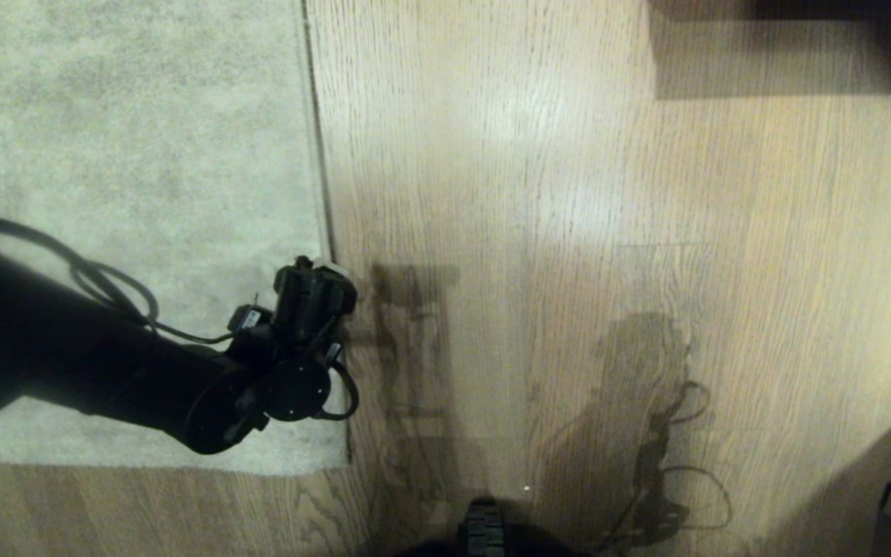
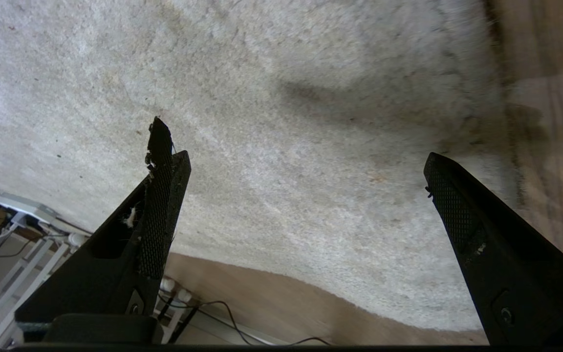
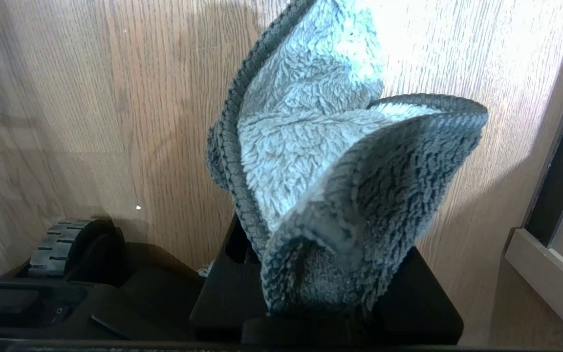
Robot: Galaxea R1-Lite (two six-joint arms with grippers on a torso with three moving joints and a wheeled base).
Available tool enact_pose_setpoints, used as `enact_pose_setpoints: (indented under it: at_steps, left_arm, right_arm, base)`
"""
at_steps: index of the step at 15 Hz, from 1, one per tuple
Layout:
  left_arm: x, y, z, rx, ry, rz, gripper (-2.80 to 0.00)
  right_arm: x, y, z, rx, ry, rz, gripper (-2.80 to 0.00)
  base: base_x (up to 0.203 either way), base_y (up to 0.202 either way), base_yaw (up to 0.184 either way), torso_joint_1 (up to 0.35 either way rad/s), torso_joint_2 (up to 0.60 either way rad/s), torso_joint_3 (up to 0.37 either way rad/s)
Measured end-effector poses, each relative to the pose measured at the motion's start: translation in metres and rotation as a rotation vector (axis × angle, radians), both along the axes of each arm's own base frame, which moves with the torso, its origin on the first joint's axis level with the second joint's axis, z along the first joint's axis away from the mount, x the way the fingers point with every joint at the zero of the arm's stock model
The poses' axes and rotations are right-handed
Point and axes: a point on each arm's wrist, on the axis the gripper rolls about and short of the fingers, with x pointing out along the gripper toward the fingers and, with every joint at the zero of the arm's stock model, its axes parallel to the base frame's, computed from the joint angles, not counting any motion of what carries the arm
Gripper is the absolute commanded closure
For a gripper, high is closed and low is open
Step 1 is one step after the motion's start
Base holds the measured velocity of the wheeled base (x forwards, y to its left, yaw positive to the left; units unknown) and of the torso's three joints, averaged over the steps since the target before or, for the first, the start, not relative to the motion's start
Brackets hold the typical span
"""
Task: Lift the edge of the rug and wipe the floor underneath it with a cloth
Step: Lift up the carpet
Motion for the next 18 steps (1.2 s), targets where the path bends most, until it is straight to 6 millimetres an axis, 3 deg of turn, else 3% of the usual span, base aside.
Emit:
enact_pose_setpoints:
  at_steps: [5, 14, 18]
  left_arm:
    - [0.002, 0.004, 0.001, 0.001, -0.003, 0.017, -2.8]
    - [-0.004, -0.012, 0.017, -0.032, -0.048, -0.036, -2.8]
    - [0.003, -0.019, 0.021, -0.052, -0.076, -0.043, -2.8]
  right_arm:
    - [0.0, 0.0, 0.0, 0.0, 0.0, 0.0, 0.0]
    - [0.0, 0.0, 0.0, 0.0, 0.0, 0.0, 0.0]
    - [0.0, 0.0, 0.0, 0.0, 0.0, 0.0, 0.0]
  base:
    - [0.0, 0.0, 0.0, 0.0, 0.0, 0.0]
    - [0.0, 0.0, 0.0, 0.0, 0.0, 0.0]
    - [0.0, 0.0, 0.0, 0.0, 0.0, 0.0]
